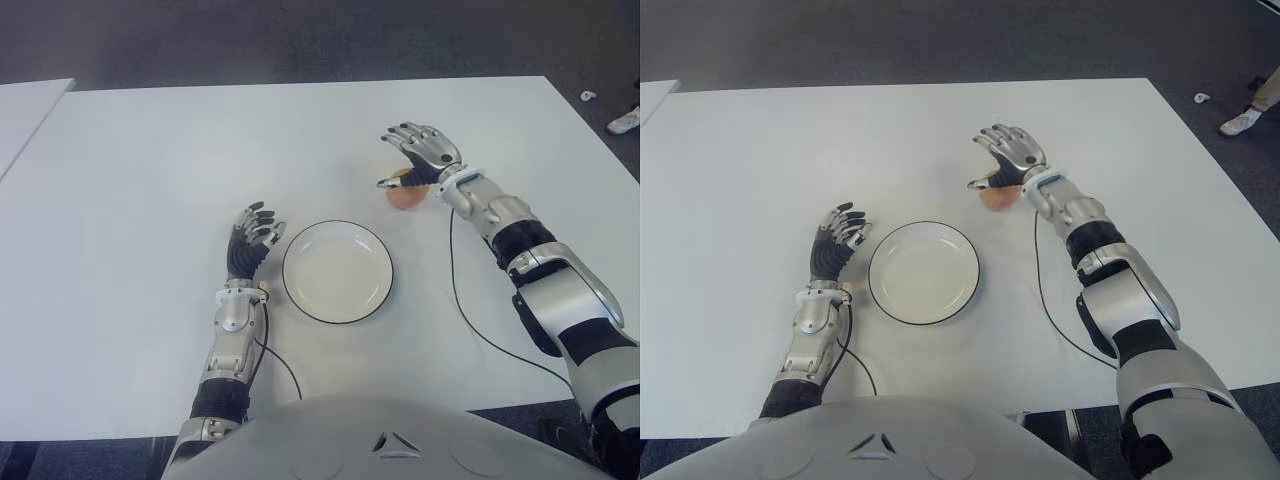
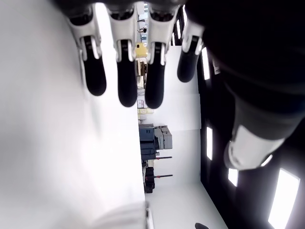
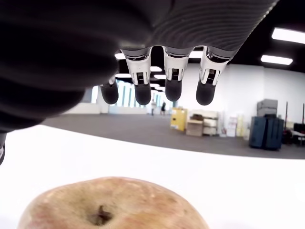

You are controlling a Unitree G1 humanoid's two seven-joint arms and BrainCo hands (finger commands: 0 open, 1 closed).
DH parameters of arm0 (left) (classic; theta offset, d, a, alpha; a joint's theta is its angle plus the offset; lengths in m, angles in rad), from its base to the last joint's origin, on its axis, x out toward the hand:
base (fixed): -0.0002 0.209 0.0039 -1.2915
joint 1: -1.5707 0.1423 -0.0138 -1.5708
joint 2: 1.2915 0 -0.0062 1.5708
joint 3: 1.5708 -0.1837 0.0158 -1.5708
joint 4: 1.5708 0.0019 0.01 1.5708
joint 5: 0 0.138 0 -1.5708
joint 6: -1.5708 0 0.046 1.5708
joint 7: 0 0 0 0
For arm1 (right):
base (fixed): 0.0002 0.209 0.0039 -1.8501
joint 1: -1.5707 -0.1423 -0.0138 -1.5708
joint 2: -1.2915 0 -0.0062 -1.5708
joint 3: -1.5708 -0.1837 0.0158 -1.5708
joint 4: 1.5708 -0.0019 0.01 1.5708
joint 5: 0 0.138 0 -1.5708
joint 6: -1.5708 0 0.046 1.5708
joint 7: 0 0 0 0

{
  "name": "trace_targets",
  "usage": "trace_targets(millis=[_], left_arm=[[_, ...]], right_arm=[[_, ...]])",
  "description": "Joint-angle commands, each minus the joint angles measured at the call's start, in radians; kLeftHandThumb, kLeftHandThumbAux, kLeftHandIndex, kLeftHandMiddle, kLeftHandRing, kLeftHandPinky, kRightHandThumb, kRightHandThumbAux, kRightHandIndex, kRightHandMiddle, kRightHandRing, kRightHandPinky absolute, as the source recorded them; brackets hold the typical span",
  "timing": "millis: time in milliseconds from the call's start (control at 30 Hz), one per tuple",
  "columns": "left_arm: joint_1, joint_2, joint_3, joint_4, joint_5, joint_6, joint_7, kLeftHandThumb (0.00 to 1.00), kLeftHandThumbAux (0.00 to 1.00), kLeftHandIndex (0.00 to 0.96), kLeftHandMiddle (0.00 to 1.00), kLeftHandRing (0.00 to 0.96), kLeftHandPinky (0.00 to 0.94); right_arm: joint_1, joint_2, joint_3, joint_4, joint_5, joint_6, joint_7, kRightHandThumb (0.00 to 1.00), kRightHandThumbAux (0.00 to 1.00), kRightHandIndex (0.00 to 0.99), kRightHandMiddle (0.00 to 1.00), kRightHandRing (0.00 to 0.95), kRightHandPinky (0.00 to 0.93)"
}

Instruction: Put the apples into the plate.

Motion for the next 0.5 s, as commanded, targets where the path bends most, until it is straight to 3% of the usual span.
trace_targets(millis=[33, 500], left_arm=[[0.029, 0.002, -0.001, 0.009, 0.007, 0.027, 0.009, 0.224, 0.655, 0.223, 0.331, 0.331, 0.327], [0.044, -0.004, 0.001, -0.007, 0.010, 0.030, 0.014, 0.214, 0.659, 0.212, 0.327, 0.330, 0.321]], right_arm=[[-0.040, 0.012, 0.020, 0.070, 0.027, -0.042, 0.022, 0.264, 0.277, 0.000, 0.000, 0.000, 0.000], [-0.097, 0.055, 0.021, 0.186, 0.094, -0.090, 0.044, 0.259, 0.254, 0.000, 0.000, 0.000, 0.000]])
